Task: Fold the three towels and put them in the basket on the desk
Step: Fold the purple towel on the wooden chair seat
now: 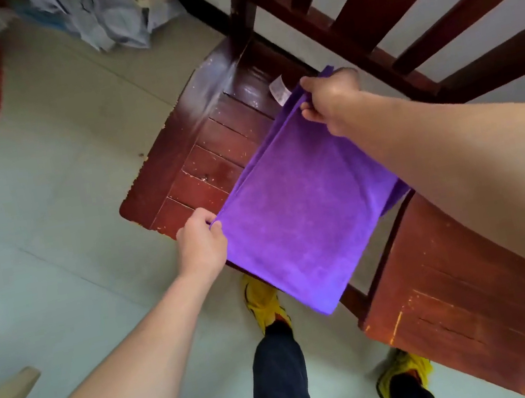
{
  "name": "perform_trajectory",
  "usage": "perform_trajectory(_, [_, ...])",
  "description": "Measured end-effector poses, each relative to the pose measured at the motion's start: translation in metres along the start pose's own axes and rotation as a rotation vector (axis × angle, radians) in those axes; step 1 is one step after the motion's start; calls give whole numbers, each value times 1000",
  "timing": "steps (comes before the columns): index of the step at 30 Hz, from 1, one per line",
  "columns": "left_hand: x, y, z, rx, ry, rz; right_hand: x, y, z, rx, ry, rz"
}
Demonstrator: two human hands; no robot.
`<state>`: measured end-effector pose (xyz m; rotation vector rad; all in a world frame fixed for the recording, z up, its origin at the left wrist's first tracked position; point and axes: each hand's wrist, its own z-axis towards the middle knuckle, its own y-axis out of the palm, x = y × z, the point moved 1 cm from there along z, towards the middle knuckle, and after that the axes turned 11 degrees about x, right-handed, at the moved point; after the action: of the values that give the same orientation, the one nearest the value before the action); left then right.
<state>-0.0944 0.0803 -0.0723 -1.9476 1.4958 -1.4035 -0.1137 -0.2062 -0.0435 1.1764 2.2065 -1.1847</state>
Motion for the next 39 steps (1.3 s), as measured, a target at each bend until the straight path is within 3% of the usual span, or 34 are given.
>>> perform_trajectory(9, [12, -12, 0, 55, 99, 242, 7, -10, -7, -157, 57, -13])
perform_trajectory(14, [34, -11, 9, -64, 36, 383, 76, -86, -31, 254, -7, -86])
perform_trajectory(17, [41, -6, 13, -121, -7, 391, 148, -125, -46, 404, 137, -293])
perform_trajectory(20, [40, -8, 13, -60, -9, 298, 191, -129, -76, 295, 336, -238])
perform_trajectory(23, [30, -12, 17, 14, 9, 221, 208, -119, -96, 117, 493, -27])
perform_trajectory(25, [18, -20, 22, 43, 17, 214, 214, -109, -103, 98, 393, -90])
perform_trajectory(29, [-6, -38, 24, 96, 3, 279, 210, -103, -117, 160, 31, -490])
perform_trajectory(34, [-8, -55, 22, 87, -28, 369, 194, -112, -139, 27, -217, -720])
perform_trajectory(39, [33, -50, 36, 52, 154, 378, 173, -113, -133, 61, -392, -819])
